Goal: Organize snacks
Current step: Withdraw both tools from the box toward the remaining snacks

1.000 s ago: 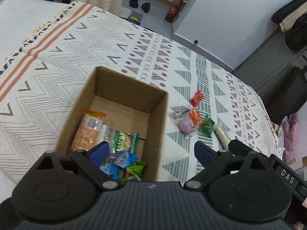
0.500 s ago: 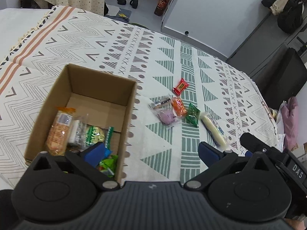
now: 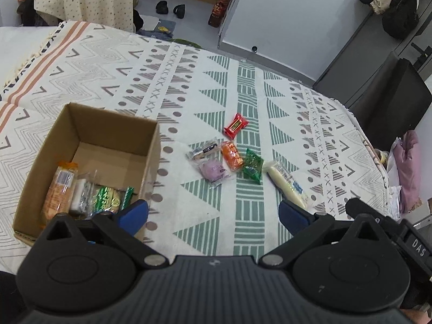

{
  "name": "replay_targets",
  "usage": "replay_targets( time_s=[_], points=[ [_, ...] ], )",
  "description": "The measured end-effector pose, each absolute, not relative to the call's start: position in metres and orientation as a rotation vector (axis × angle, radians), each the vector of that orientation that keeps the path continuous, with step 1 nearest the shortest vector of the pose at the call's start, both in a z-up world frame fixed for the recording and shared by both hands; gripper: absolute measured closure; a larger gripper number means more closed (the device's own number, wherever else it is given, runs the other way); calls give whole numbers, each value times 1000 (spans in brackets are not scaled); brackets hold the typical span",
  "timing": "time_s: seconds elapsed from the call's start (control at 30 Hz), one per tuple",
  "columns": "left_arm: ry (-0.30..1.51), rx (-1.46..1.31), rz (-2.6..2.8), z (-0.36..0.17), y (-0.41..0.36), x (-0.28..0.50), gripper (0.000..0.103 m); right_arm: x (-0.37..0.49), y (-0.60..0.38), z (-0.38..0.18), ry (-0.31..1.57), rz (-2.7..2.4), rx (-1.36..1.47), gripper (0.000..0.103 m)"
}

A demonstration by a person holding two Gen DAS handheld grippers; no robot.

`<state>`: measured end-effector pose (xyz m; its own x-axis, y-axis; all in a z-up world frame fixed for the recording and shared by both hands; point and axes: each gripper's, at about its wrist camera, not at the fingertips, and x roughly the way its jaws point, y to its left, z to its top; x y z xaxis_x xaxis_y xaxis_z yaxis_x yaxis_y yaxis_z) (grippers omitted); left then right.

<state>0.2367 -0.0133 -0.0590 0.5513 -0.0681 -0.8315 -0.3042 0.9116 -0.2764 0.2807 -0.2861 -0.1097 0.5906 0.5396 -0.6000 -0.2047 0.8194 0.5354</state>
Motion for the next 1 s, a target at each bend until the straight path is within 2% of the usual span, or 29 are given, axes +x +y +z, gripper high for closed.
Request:
replay_targets(
  time_s=[0.47,0.57,0.73,1.0],
  points=[
    [941,-345,151,-72,-42,271,5,308,-311,-140,795,441,433,0],
    [952,-340,137,-82,-47,281,11,315,-312,-148,795,452,440,3],
    [973,-357,139,-101,-49,298,23,330,-310,-164,807,454,441,13],
    [1003,-379,162,-134,-44,325,37,356,-299,-194,865,442,412,18]
  ],
)
